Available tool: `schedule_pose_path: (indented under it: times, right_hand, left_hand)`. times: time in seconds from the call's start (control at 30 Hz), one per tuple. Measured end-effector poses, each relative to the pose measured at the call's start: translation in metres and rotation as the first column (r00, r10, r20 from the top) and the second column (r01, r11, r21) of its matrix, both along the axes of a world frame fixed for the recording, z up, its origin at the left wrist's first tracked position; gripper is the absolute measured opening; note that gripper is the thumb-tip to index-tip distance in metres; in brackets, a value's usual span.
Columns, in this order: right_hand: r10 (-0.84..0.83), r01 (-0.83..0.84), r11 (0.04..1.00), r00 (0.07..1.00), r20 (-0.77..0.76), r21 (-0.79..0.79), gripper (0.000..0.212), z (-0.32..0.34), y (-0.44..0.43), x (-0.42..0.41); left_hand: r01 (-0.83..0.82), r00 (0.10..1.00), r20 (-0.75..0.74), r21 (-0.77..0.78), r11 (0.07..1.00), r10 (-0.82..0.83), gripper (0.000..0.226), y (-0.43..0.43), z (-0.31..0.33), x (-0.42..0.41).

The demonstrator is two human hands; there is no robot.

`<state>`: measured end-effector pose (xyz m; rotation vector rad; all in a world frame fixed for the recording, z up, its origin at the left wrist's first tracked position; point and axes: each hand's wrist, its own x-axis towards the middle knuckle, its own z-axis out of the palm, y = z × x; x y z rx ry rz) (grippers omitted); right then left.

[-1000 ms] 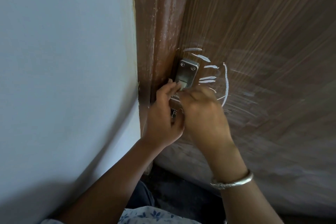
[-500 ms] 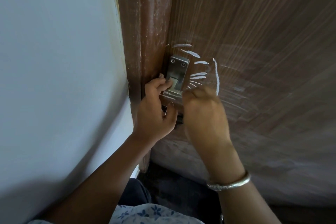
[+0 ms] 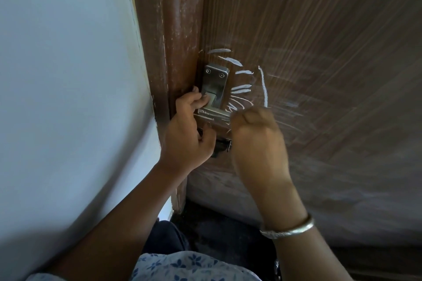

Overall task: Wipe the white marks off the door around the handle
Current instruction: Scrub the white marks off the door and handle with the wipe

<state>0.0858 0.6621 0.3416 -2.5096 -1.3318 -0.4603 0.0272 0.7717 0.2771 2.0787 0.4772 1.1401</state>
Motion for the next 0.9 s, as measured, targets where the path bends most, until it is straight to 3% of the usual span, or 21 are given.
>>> schedule_pose_path:
  times: [0.13,0.33,0.5,0.63,0.73,0.8,0.9]
  right_hand:
    - [0.021,-0.021,1.000,1.000,-0.006,0.003,0.022,-0.001,0.007,-0.004]
    - [-0.113,0.111,0.991,0.994,0.016,0.077,0.029,-0.002,-0.019,0.011]
    - [-0.010,0.006,0.998,0.997,0.072,0.059,0.020,-0.011,-0.005,0.000]
    - [-0.013,0.001,0.986,0.998,0.064,0.169,0.036,-0.014,-0.017,0.014]
    - [-0.055,0.141,0.916,0.972,-0.230,0.376,0.041,-0.022,-0.038,0.027]
    - [-0.055,0.319,0.821,0.869,-0.491,0.473,0.039,-0.030,-0.043,0.031]
    - [0.069,0.365,0.733,0.799,-0.597,0.574,0.040,-0.039,-0.038,0.024]
  left_hand:
    - [-0.009,1.000,-0.003,0.013,1.000,0.009,0.048,0.001,0.002,-0.002]
    - [0.001,1.000,0.008,0.018,1.000,-0.001,0.046,0.001,0.002,-0.002]
    - [-0.009,1.000,-0.001,0.027,1.000,0.009,0.047,0.002,0.003,-0.002]
    - [0.006,1.000,0.002,0.043,0.999,-0.006,0.044,0.002,0.006,-0.004]
    - [0.007,1.000,0.019,0.067,0.998,-0.008,0.041,0.002,0.005,-0.003]
    - [0.007,1.000,0.021,0.067,0.998,-0.008,0.040,0.002,0.005,-0.003]
    - [0.005,1.000,0.026,0.066,0.998,-0.007,0.041,0.002,0.004,-0.003]
